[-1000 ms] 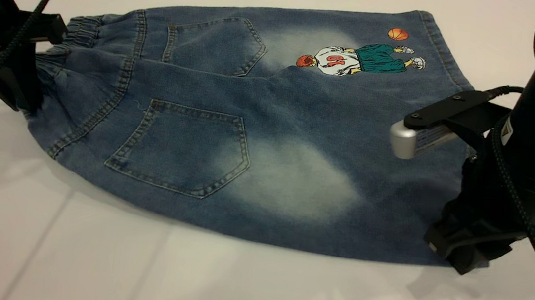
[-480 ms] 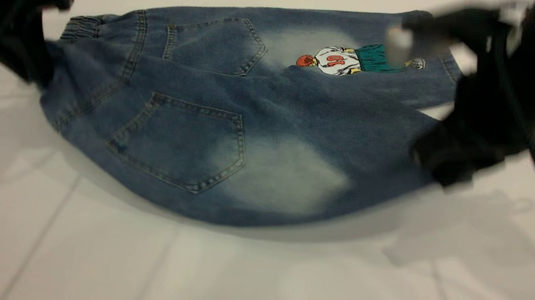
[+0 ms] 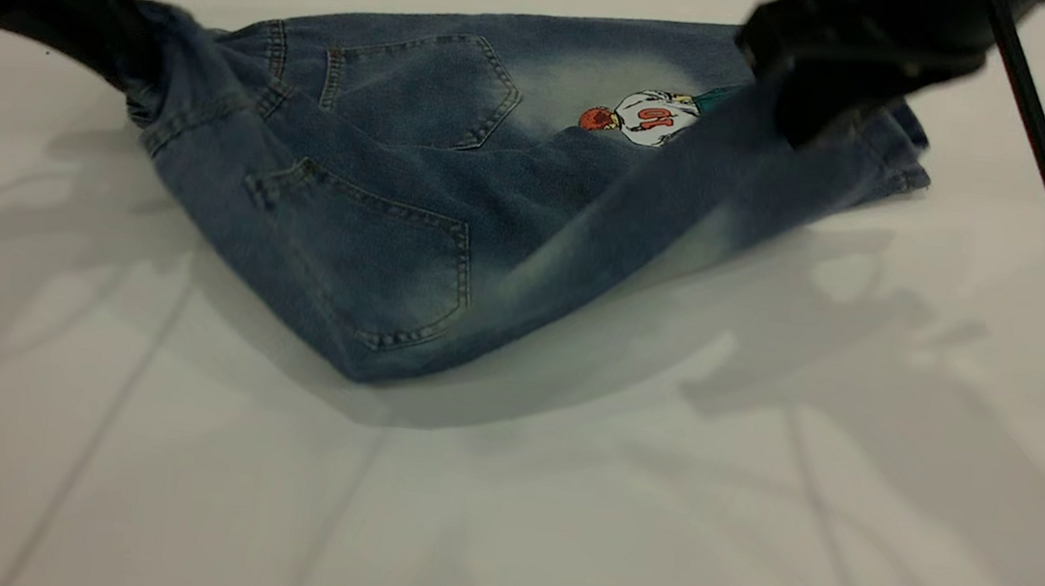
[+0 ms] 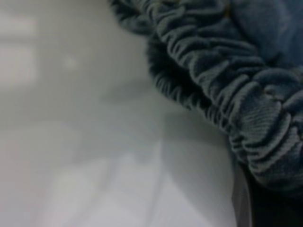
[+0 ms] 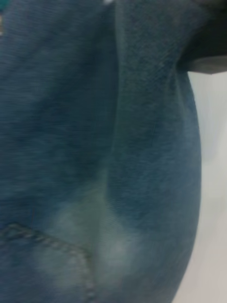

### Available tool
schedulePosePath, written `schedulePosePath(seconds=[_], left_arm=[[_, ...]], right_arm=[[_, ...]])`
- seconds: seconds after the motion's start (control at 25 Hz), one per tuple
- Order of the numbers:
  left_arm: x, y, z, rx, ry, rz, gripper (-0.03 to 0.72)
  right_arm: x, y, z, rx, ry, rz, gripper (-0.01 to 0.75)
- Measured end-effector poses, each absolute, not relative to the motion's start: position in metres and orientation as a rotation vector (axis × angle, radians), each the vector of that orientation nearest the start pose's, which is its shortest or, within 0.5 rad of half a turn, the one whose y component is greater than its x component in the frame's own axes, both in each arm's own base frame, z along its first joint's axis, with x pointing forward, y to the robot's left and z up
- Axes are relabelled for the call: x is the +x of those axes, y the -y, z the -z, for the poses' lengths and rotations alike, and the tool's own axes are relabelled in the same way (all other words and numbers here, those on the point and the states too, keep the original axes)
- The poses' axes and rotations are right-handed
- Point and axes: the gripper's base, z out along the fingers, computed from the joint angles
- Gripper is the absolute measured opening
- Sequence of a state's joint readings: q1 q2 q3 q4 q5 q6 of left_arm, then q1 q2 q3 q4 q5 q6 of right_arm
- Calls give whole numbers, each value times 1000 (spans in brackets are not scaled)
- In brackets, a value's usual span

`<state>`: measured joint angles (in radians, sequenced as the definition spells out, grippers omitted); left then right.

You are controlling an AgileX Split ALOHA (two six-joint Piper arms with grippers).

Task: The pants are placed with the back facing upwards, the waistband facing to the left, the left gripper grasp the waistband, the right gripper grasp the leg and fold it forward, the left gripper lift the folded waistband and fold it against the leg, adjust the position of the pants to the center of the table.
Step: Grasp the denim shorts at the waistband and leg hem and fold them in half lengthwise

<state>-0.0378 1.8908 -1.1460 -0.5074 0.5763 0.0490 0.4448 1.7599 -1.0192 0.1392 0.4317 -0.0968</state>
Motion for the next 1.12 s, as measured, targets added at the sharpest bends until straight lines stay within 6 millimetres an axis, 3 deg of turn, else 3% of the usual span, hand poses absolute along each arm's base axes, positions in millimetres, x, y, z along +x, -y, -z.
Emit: schedulePosePath(seconds=[0.12, 0.28, 0.48, 0.6, 0.8, 1.12], left_arm=[[373, 40, -164, -479, -2694, 529, 74], [377, 42, -167, -579, -2637, 595, 74], [384, 42, -171, -725, -2526, 666, 74], [389, 40, -174, -810, -2441, 687, 74], [396, 37, -178, -936, -2315, 709, 74], [404, 29, -177, -1099, -2165, 706, 74]], right_arm=[[321, -148, -187, -504, -2586, -241, 36], [339, -116, -189, -322, -2588, -229, 36], [358, -72, -171, -86, -2622, -210, 36], [364, -59, -154, -9, -2646, -205, 36], [374, -57, -136, 26, -2653, -201, 36], [408, -62, -135, 34, -2606, -220, 36]])
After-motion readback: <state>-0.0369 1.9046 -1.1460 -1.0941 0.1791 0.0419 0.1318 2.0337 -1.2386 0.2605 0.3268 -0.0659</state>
